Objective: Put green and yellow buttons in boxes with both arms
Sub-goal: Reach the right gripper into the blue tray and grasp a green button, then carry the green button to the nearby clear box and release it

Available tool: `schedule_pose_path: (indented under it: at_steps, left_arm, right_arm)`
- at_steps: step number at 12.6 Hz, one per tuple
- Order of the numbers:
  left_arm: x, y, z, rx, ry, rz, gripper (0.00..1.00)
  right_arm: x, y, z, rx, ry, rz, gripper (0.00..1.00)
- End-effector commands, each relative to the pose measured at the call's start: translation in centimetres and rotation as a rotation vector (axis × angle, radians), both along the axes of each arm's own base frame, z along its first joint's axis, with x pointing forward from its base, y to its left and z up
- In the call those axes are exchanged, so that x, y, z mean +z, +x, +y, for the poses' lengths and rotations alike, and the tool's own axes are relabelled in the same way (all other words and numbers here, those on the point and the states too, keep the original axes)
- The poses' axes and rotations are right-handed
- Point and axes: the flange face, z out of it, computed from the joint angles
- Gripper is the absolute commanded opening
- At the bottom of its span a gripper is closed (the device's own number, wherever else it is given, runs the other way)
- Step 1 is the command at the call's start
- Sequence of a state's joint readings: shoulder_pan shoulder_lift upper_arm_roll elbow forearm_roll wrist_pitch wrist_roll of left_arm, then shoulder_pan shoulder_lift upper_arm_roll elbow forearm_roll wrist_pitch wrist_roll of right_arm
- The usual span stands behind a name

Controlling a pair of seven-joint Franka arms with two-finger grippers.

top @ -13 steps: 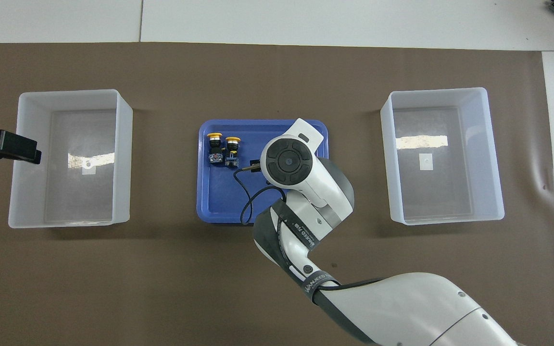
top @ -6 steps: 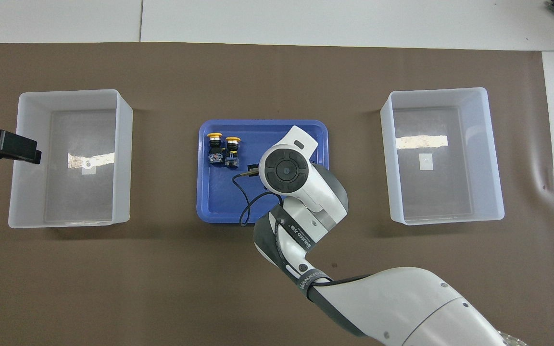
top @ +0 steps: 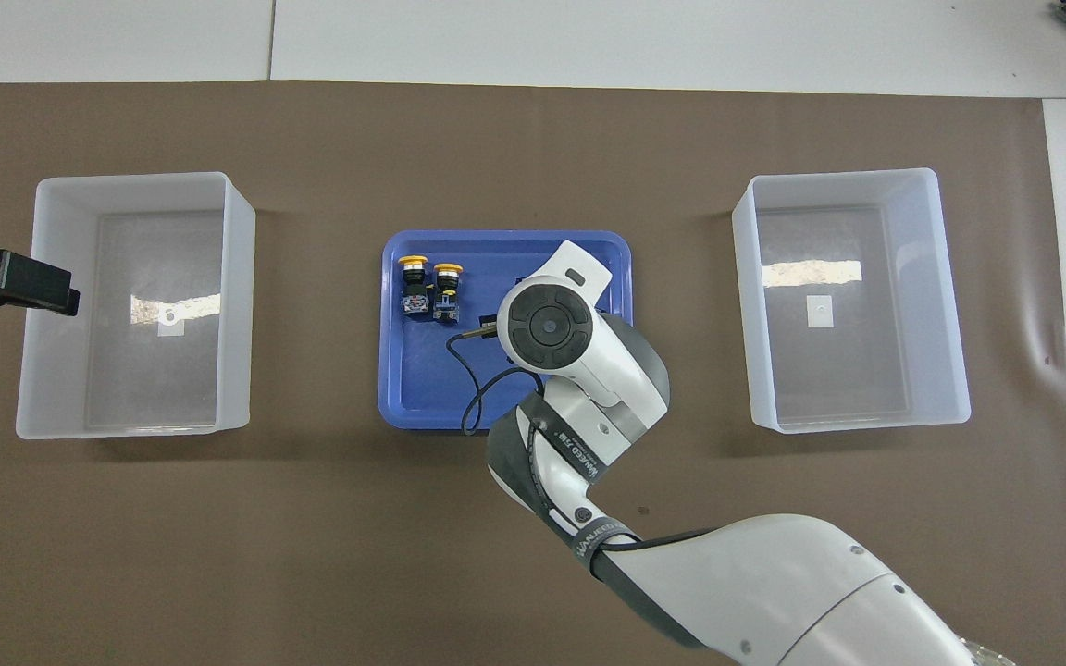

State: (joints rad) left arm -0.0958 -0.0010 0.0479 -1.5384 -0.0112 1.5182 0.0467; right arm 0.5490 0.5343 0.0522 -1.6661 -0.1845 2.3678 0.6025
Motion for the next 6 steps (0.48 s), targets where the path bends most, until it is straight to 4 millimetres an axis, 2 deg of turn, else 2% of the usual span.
schedule_pose_path:
  at_steps: [1, 3, 5, 6]
  left_arm:
    - [0.2, -0.7, 0.1, 0.012, -0.018, 0.006, 1.00]
    - [0.2, -0.7, 0.1, 0.012, -0.018, 0.008, 1.00]
    - [0.2, -0.7, 0.1, 0.012, -0.018, 0.008, 1.00]
    - [0.2, -0.7, 0.1, 0.012, -0.018, 0.006, 1.00]
  right_arm:
    - [6.3, 1.8, -2.5, -0.071, 0.005, -0.043, 0.00]
    - [11.6, 3.0, -7.1, -0.133, 0.006, -0.068, 0.00]
    - [14.5, 4.7, -13.3, -0.133, -0.031, -0.065, 0.00]
    - [15.0, 5.4, -16.2, -0.115, -0.051, -0.059, 0.00]
